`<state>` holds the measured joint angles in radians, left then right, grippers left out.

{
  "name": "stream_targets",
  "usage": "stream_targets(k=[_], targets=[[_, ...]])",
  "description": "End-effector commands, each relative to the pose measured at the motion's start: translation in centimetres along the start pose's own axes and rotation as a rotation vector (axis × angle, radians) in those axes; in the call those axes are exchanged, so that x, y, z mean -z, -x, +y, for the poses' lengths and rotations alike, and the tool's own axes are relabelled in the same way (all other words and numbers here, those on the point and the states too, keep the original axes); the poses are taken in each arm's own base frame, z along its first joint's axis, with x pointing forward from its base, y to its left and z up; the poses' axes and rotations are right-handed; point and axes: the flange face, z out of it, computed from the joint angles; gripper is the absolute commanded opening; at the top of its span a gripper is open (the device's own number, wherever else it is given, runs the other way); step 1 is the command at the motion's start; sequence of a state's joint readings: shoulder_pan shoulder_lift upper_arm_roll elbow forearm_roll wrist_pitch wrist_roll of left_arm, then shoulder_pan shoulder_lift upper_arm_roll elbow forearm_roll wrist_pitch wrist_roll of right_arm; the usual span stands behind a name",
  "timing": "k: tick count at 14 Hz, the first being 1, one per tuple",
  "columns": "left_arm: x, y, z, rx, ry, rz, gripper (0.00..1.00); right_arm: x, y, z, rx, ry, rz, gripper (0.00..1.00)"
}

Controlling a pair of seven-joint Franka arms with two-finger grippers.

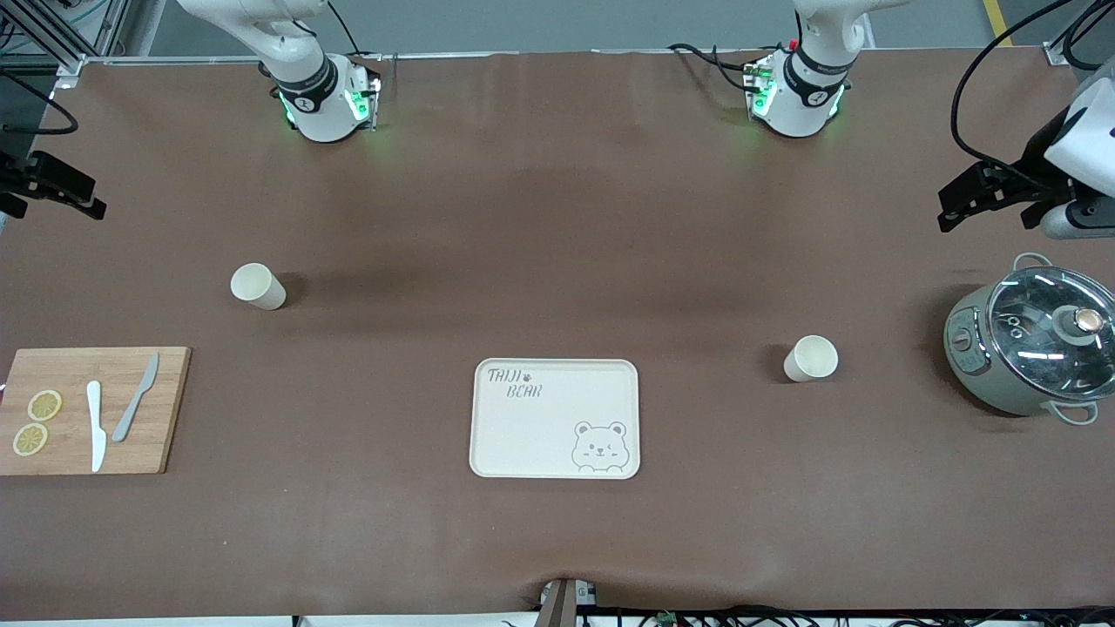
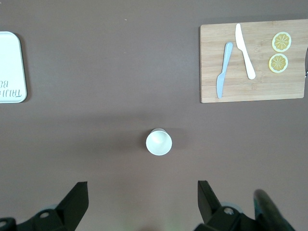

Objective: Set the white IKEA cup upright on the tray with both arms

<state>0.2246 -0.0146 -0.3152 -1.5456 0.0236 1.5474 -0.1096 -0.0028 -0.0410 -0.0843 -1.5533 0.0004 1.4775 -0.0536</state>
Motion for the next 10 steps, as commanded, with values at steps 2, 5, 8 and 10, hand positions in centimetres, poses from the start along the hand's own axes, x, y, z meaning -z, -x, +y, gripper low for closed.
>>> stream_targets(k=[2, 5, 8, 10], targets=[[-2.2, -1.3, -1.0, 0.000, 0.014, -0.048, 1.00, 0.1, 0.1, 0.3, 0.006, -0.019, 0.004, 1.00], [-4.2, -2.5, -1.1, 0.016, 0.021, -0.075, 1.00, 0.2, 0.0, 0.3, 0.006, -0.019, 0.005, 1.00], [-8.5, -4.9, -1.9, 0.025, 0.043, -0.104, 1.00, -0.4, -0.9, 0.1, 0.013, -0.014, 0.002, 1.00], [-11.3, -6.6, -2.3, 0.031, 0.059, -0.105, 1.00, -0.9, -1.3, -0.2, 0.010, -0.011, -0.012, 1.00]])
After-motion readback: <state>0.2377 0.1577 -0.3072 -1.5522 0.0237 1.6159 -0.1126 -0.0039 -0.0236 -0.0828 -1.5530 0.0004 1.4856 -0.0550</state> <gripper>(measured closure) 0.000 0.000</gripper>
